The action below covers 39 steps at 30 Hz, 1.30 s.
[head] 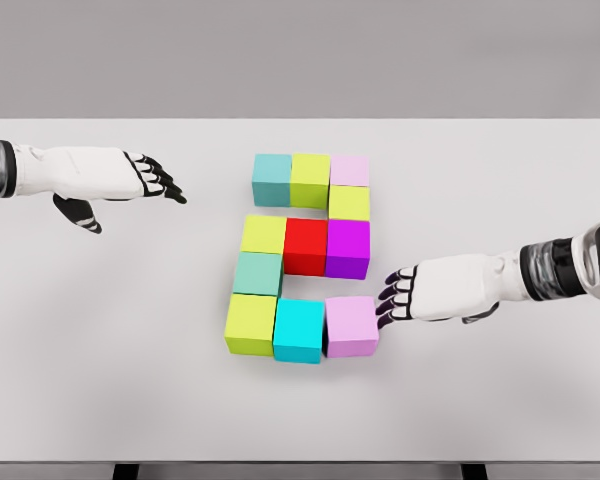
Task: Assemble the squares on the desktop into the number 2
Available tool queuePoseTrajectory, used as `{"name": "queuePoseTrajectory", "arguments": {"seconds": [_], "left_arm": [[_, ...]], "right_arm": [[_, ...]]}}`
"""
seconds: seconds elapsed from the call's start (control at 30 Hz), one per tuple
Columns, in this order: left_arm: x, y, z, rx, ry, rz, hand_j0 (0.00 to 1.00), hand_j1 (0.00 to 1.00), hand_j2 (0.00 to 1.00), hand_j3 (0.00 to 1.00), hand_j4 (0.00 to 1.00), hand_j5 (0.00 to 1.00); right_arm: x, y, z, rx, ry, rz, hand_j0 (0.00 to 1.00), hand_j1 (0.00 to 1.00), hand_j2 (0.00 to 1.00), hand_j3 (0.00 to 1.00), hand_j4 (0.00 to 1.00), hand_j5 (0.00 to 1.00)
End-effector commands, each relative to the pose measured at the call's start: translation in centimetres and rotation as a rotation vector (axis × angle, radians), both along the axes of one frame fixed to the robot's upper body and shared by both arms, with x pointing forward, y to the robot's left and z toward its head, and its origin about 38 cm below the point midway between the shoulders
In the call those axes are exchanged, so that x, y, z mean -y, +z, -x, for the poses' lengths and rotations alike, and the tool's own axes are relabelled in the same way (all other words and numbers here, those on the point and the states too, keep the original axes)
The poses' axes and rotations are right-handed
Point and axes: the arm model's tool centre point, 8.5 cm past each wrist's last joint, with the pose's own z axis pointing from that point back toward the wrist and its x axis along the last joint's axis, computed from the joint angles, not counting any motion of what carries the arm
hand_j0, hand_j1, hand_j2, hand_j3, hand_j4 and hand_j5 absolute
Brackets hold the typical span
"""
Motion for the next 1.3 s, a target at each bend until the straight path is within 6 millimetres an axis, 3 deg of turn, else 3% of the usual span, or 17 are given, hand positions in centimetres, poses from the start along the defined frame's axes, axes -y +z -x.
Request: {"name": "queuePoseTrajectory", "arguments": {"seconds": [0.0,0.43,0.8,1.27], "left_arm": [[0.0,0.1,0.0,0.0,0.002,0.006,1.0,1.0,1.0,1.0,1.0,1.0],[0.0,0.1,0.0,0.0,0.003,0.004,1.0,1.0,1.0,1.0,1.0,1.0],[0.0,0.1,0.0,0.001,0.004,0.005,1.0,1.0,1.0,1.0,1.0,1.0],[-0.1,0.1,0.0,0.002,0.006,0.009,1.0,1.0,1.0,1.0,1.0,1.0]], "right_arm": [[0.2,-0.1,0.0,-0.003,-0.005,0.002,1.0,1.0,1.0,1.0,1.0,1.0],[1.0,0.2,0.0,0.007,-0.019,0.022,1.0,1.0,1.0,1.0,1.0,1.0],[-0.1,-0.8,0.5,-0.026,0.012,0.016,1.0,1.0,1.0,1.0,1.0,1.0],[-0.8,-0.7,0.4,-0.03,0.024,0.001,1.0,1.0,1.0,1.0,1.0,1.0]]}}
